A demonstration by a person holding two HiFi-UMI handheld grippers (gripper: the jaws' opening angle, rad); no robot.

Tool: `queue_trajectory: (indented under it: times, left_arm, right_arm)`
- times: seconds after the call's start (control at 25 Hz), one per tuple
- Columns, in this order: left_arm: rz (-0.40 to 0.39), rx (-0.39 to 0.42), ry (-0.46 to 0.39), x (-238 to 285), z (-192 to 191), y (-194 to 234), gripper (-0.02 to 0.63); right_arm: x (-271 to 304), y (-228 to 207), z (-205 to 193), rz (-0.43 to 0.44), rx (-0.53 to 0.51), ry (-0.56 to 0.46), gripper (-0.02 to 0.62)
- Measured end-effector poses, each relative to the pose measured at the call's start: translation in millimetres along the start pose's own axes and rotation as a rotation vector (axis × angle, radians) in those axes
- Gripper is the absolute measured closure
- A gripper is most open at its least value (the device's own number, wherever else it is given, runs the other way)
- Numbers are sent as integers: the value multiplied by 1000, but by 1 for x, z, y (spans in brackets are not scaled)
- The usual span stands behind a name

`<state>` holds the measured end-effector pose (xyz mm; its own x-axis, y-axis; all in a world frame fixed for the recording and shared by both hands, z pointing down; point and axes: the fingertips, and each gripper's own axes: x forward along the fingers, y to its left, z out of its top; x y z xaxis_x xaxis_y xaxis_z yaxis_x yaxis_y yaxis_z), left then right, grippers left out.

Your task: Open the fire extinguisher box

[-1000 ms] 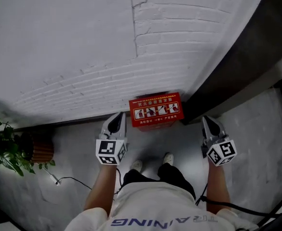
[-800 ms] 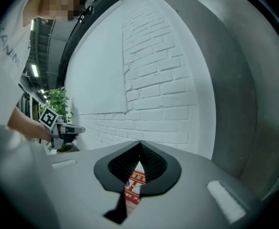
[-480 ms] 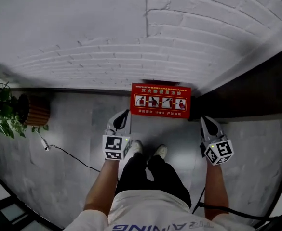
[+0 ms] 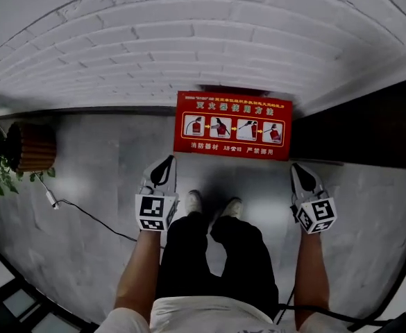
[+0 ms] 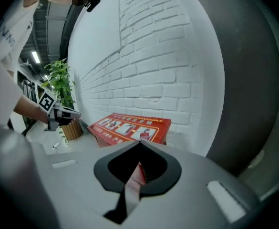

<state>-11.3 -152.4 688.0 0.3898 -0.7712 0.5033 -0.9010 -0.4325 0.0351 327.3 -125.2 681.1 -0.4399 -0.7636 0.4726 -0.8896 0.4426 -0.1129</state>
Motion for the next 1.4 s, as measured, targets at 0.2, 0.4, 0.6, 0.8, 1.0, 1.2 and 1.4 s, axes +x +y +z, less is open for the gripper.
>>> queue_trajectory:
  times: [0.2,0.4,0.6,0.8,1.0,1.2,1.4]
  left_arm:
    - [17,-10,19,16,-59,2,603]
    - [41,-2,11,32,-80,20,600]
    - [-4,33,4,41,-80,25,529]
    - [-35,54,-11,55,-75,18,514]
    - [-38,49,-24,57,-74,16,537]
    - [-39,61,-13,50,-67,17,537]
    - [-24,65,-33,33,-45,16,538]
  right_arm:
    - [10,-6,-50,-4,-19,19,589]
    - [18,-12,-61,-6,-48,-1,543]
    - [30,-6,-60,15,-68,5,514]
    - [35,-12,-58,-5,-57,8,514]
    - [35,-15,-56,-8,-46,4,518]
    - [31,-11,-48,-8,-40,-11,520]
    - [20,-6,-32,0,-27,-52,520]
